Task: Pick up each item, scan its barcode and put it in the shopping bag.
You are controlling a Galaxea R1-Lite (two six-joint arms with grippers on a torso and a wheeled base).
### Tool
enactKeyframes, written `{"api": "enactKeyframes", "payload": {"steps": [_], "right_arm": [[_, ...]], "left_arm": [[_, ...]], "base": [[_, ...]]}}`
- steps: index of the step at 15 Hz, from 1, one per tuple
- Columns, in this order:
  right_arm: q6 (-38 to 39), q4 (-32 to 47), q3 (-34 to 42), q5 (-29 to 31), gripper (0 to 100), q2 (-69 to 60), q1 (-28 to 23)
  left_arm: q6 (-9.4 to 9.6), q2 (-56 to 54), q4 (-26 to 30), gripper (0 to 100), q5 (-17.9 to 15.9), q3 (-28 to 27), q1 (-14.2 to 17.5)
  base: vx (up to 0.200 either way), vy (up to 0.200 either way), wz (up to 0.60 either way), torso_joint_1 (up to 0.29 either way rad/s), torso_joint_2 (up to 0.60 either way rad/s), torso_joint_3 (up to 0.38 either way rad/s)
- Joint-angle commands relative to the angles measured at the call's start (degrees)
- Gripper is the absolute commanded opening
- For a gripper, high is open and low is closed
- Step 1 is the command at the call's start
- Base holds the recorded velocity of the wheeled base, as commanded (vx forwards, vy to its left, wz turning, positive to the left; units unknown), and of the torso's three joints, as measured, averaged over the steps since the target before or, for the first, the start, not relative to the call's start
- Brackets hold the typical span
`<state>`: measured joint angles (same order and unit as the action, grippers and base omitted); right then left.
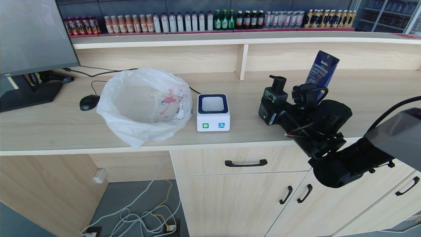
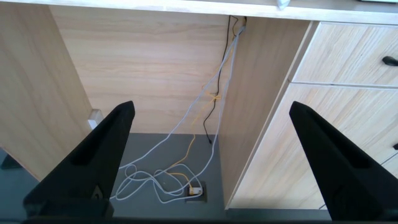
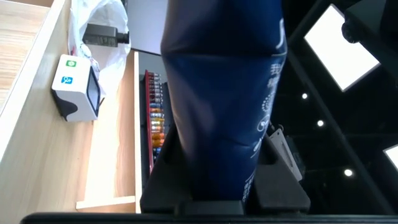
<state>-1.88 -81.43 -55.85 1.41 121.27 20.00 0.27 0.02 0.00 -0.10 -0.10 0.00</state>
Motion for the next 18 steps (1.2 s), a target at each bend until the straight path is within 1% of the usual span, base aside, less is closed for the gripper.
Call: {"api": "enactKeyframes", "payload": {"steps": [1,3,8,12,15,18], "right_arm": [[-0.06,-0.83,1.62,0.26,0,-1.92,0.12],[-0.06,-1.71,4.60,1.13,0,-4.38,1.18],[-0.32,-2.85,7.42,1.66,0,-10.09,3.11],[-0.14,-3.47,10.49,3.07,0,-13.61,6.10],[-0.06,-4.61,17.26,2.89,0,-18.97,6.63],[-0.14,-5.05,23.33,2.80,0,-25.03,8.74]], "left_arm": [[0.00,-0.02,0.00,100,0.01,0.01,0.00],[0.00,-0.02,0.00,100,0.01,0.01,0.00],[0.00,-0.02,0.00,100,0.01,0.01,0.00],[0.08,-0.02,0.00,100,0.01,0.01,0.00],[0.00,-0.02,0.00,100,0.01,0.01,0.00],[0.00,-0.02,0.00,100,0.01,0.01,0.00]], "base": [[0.000,0.000,0.00,0.000,0.00,0.000],[0.000,0.000,0.00,0.000,0.00,0.000],[0.000,0.000,0.00,0.000,0.00,0.000],[0.000,0.000,0.00,0.000,0.00,0.000],[0.000,0.000,0.00,0.000,0.00,0.000],[0.000,0.000,0.00,0.000,0.00,0.000]]}}
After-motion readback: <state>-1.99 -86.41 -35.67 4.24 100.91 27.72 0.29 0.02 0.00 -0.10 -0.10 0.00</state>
